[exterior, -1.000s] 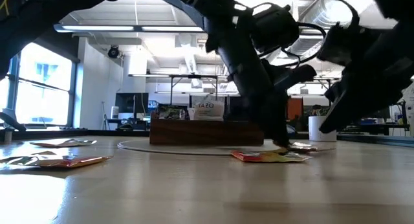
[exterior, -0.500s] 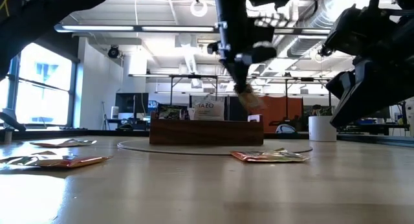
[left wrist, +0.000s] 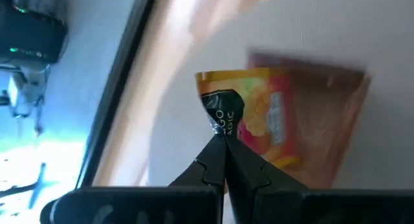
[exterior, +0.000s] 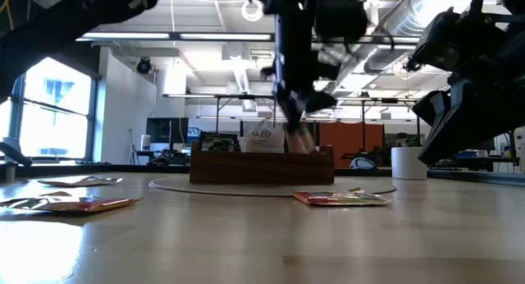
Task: Pick & Place Tea
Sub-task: Put the yellow tea bag into the right section of the wooden organizer
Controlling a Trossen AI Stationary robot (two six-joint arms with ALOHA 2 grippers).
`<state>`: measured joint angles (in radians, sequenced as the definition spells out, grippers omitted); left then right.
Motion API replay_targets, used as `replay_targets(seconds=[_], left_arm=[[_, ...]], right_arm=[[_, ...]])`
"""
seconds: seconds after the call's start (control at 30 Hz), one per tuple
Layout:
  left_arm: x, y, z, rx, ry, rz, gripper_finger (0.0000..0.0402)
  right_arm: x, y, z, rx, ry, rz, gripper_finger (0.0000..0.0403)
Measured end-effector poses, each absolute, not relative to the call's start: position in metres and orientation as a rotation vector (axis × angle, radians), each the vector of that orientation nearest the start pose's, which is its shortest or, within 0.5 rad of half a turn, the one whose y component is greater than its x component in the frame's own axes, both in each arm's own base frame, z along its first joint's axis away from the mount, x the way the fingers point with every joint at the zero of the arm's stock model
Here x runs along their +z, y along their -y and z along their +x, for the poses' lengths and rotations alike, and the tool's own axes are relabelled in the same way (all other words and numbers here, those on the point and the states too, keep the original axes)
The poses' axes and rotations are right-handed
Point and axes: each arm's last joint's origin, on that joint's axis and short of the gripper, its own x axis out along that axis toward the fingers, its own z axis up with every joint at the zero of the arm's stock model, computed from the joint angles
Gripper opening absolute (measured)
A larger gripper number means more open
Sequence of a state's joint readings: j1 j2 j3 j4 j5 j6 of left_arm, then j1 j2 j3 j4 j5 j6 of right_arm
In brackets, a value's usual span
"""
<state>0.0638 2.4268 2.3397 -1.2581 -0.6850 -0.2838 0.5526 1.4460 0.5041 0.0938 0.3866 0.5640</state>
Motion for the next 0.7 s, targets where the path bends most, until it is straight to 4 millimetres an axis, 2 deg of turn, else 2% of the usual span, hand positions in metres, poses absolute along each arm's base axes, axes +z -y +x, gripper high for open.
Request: replay_targets(seconds=[0.13, 0.43, 0.57, 0.7], left_arm=[[0.210, -0.051, 0.488, 0.786, -1.266, 0.234, 0.0000], [0.197, -0.051, 0.499, 0.749, -1.242, 0.281, 0.0007], [0.193, -0.051, 0.499, 0.719, -1.265, 0.261, 0.0042], [0.193, -0.050, 0.499, 0.715, -1.256, 0.241, 0.0098]], right_arm=[[0.132, -0.118, 0.212, -0.061, -0.766, 0.151, 0.0000], [0.132, -0.117, 0.212, -0.067, -0.762, 0.147, 0.0000], [0.132, -0.117, 0.213, -0.066, -0.756, 0.150, 0.0000], [0.132, -0.117, 0.213, -0.066, -0.754, 0.151, 0.0000]])
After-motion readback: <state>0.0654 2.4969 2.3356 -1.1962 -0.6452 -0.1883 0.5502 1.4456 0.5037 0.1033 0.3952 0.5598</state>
